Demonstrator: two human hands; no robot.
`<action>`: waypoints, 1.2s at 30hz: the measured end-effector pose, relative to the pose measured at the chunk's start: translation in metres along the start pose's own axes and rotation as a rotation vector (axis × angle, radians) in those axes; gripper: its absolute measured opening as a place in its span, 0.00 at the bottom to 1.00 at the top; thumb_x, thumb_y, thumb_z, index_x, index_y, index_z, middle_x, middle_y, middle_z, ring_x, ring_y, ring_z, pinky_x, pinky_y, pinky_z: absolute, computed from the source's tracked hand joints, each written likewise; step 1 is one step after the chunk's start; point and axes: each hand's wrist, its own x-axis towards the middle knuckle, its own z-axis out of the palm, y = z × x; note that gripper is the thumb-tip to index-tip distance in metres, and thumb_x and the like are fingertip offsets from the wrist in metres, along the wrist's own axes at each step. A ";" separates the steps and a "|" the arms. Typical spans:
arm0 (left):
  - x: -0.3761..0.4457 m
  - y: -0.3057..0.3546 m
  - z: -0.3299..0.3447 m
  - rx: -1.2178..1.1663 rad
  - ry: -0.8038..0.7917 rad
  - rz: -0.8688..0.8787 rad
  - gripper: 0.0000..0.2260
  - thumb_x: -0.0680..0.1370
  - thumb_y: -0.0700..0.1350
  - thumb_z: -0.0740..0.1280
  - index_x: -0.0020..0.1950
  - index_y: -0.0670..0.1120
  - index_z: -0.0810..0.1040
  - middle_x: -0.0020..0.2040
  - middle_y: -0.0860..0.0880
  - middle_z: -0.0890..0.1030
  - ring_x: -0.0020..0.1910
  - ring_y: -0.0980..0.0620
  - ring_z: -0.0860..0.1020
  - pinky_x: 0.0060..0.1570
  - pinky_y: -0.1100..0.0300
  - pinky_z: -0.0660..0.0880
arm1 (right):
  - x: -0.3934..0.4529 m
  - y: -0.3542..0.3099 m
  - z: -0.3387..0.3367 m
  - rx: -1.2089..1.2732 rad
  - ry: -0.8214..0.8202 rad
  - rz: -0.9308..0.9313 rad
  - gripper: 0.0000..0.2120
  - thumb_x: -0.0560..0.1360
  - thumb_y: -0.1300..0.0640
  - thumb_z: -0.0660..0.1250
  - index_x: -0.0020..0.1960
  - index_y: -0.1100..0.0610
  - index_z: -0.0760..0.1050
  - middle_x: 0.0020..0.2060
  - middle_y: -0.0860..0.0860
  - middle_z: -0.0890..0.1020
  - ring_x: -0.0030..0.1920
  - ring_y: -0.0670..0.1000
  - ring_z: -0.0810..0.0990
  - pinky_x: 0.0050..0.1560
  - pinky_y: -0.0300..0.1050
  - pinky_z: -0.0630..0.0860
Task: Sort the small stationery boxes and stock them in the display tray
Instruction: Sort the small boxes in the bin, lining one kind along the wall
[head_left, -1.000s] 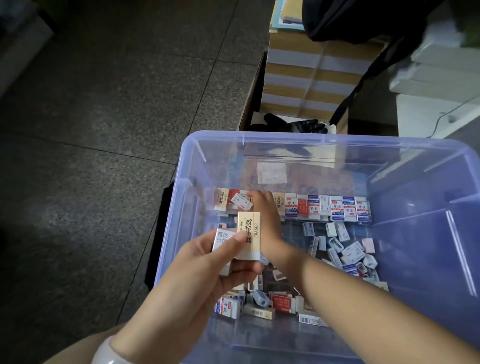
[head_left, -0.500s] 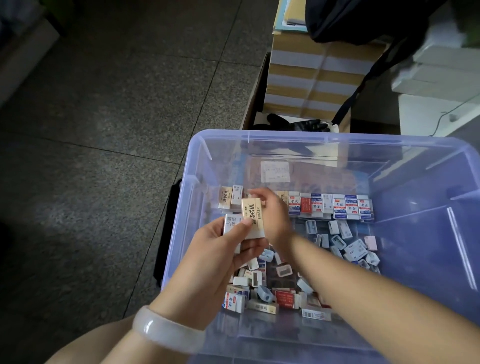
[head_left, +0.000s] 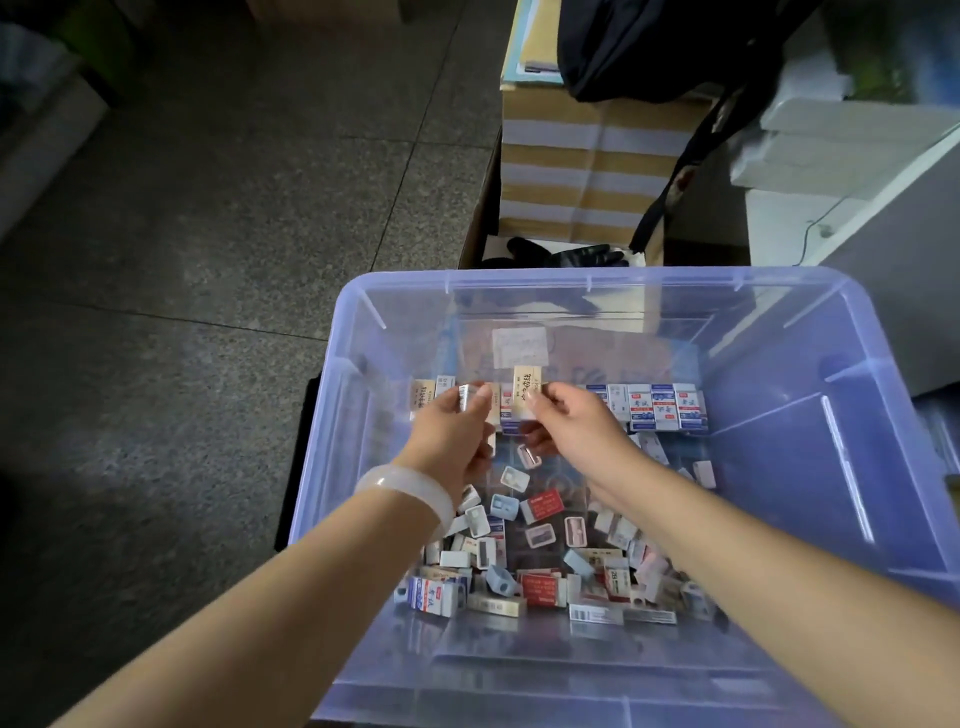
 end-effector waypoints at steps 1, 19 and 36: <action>0.014 -0.004 0.001 -0.008 0.021 -0.052 0.18 0.81 0.48 0.61 0.68 0.40 0.69 0.34 0.48 0.71 0.25 0.55 0.65 0.19 0.68 0.63 | 0.007 0.005 0.000 -0.026 0.034 0.027 0.10 0.81 0.57 0.58 0.56 0.61 0.74 0.36 0.52 0.79 0.34 0.48 0.77 0.40 0.44 0.78; 0.074 -0.033 0.003 -0.760 0.126 -0.421 0.05 0.79 0.38 0.65 0.45 0.37 0.74 0.43 0.42 0.80 0.43 0.51 0.81 0.33 0.63 0.80 | 0.054 0.047 0.041 -0.372 0.146 -0.114 0.09 0.78 0.58 0.62 0.57 0.57 0.67 0.36 0.48 0.75 0.32 0.45 0.72 0.28 0.33 0.63; 0.070 -0.039 0.001 -0.686 0.324 -0.307 0.10 0.81 0.37 0.59 0.59 0.35 0.74 0.51 0.42 0.80 0.48 0.49 0.81 0.40 0.63 0.78 | 0.040 0.038 0.047 -0.494 0.056 -0.072 0.20 0.78 0.64 0.56 0.70 0.57 0.63 0.52 0.56 0.79 0.47 0.53 0.77 0.43 0.44 0.73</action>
